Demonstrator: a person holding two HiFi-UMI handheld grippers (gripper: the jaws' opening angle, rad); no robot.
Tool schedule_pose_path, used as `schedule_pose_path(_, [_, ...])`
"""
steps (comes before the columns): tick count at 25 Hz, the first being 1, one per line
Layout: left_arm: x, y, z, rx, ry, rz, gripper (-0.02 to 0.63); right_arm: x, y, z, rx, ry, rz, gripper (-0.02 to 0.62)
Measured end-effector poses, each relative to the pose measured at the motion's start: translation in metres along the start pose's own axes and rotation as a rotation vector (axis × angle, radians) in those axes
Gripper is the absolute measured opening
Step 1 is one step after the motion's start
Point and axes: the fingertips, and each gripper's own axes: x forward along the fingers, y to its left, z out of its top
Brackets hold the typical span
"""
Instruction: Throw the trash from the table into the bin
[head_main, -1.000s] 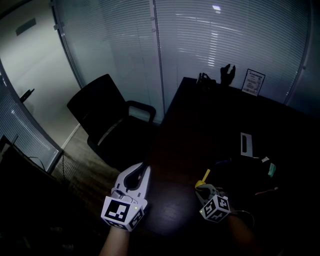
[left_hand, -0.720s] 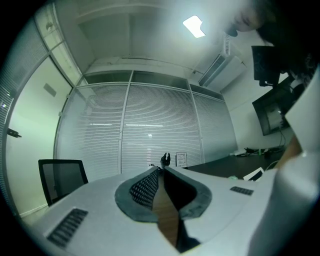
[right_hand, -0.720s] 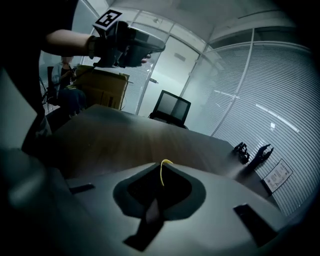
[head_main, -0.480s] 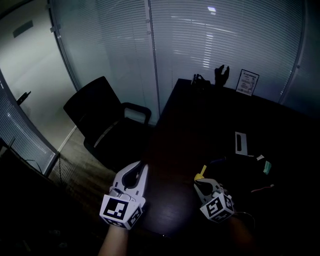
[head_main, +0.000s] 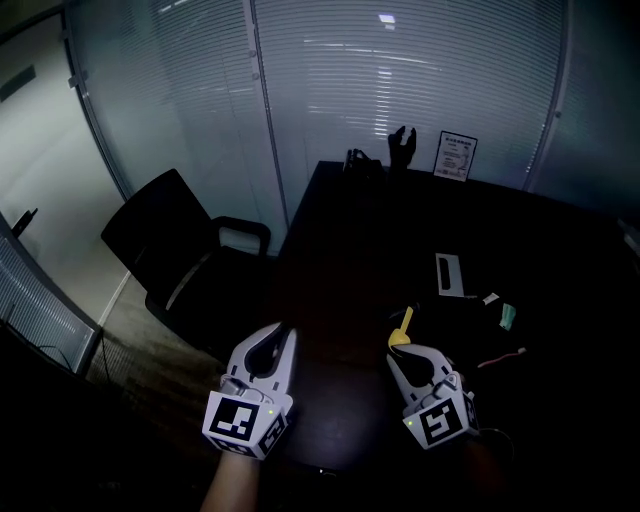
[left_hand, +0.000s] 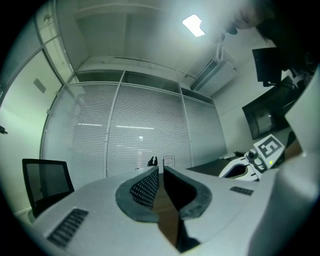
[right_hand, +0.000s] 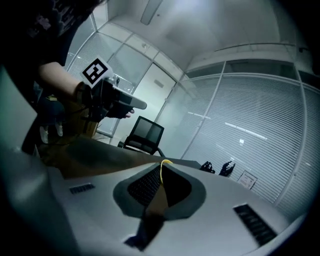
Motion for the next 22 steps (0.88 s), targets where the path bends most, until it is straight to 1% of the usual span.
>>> schedule_pose_path(5, [0.008,-0.031,0.008,-0.002,-0.04,-0.025,0.02,-0.054,-0.042,0.019,0.061,-0.071,-0.161,0.015])
schedule_pose_path(10, [0.02,-0.068,0.019,0.004,-0.088,-0.07,0.02,-0.105,-0.082,0.021,0.137,-0.129,-0.331,0.015])
schedule_pose_path(12, [0.024,-0.084,0.028,0.007,-0.101,-0.086,0.0,-0.125,-0.094,0.019,0.161,-0.145,-0.391,0.015])
schedule_pose_path(17, [0.033,-0.126,0.048,0.006,-0.127,-0.143,0.0,-0.173,-0.114,0.014,0.165,-0.157,-0.49,0.015])
schedule_pose_path(22, [0.032,-0.17,0.048,-0.012,-0.139,-0.19,0.0,-0.225,-0.125,0.006,0.178,-0.177,-0.583,0.015])
